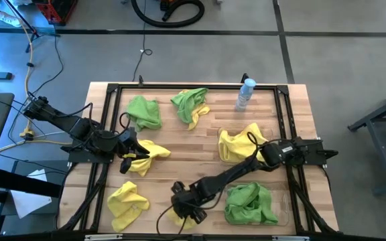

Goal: Sort microfiber towel by color & place in baskets
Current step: Put the yellow microfiber towel into the top transparent bin

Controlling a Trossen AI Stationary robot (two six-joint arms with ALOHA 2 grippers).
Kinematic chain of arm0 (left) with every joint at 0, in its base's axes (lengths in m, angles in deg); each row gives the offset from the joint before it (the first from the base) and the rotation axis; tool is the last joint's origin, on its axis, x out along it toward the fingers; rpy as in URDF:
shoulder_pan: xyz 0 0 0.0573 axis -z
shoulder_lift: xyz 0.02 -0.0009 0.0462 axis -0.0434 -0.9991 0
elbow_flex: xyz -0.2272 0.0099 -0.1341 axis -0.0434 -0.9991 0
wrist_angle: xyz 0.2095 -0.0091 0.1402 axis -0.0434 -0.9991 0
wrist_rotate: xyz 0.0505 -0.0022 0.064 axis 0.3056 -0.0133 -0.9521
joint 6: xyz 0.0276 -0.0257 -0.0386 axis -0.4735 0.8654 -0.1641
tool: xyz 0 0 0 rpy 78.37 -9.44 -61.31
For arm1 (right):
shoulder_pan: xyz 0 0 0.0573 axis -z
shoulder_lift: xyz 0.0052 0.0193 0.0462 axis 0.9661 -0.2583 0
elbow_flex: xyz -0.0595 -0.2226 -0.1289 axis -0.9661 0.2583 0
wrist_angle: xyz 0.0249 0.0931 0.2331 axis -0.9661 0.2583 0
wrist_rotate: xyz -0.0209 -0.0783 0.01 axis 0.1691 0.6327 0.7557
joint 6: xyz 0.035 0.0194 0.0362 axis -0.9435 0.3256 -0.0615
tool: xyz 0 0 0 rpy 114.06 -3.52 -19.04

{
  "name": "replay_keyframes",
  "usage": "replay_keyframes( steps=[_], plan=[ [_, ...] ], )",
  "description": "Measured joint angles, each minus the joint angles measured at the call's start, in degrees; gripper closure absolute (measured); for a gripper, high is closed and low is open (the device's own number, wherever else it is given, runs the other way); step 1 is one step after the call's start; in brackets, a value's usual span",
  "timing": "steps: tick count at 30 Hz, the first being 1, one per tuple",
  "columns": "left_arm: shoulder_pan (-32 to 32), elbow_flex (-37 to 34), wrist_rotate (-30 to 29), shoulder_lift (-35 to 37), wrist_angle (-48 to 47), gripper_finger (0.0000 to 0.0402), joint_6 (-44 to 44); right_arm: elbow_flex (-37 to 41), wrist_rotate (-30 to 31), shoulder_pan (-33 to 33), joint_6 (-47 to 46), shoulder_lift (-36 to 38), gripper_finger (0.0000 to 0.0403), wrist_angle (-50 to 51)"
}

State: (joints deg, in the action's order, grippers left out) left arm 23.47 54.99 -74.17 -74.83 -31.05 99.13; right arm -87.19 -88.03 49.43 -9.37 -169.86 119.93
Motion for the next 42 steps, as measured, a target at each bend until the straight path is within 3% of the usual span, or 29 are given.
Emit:
replay_keyframes(
  steps=[3,10,16,22,27,31,34,38,42],
  plan=[
    [0.0,0.0,0.0,0.0,0.0,0.0335,0.0,0.0,2.1,-0.4,-5.3,0.1,0.0199,2.4],
    [-0.1,0.0,-0.7,0.0,0.0,0.0335,-1.4,0.5,3.9,1.2,-7.8,4.5,0.0382,13.8],
    [-0.1,0.0,-3.0,0.0,0.1,0.0335,-2.5,0.8,11.7,4.4,-14.1,12.4,0.0365,28.1],
    [-0.1,0.0,-5.0,0.0,0.1,0.0335,-2.7,0.7,14.5,6.9,-15.2,22.6,0.0394,29.8],
    [-0.1,0.0,-6.1,0.0,0.1,0.0335,-2.1,0.6,23.6,8.8,-27.2,30.6,0.0391,39.2],
    [-0.1,0.0,-7.9,0.0,0.1,0.0335,-1.6,0.5,25.7,10.6,-38.4,36.1,0.0398,49.7],
    [-0.1,0.0,-10.4,0.0,0.2,0.0335,-1.2,0.7,25.9,11.6,-40.8,37.7,0.0399,56.2],
    [-0.1,0.0,-13.9,0.0,0.6,0.0335,1.1,7.0,24.2,12.9,-36.9,43.7,0.0400,52.6],
    [-0.1,0.1,-15.6,0.0,1.2,0.0335,1.5,19.5,23.7,13.6,-38.0,51.6,0.0400,52.2]
  ],
)
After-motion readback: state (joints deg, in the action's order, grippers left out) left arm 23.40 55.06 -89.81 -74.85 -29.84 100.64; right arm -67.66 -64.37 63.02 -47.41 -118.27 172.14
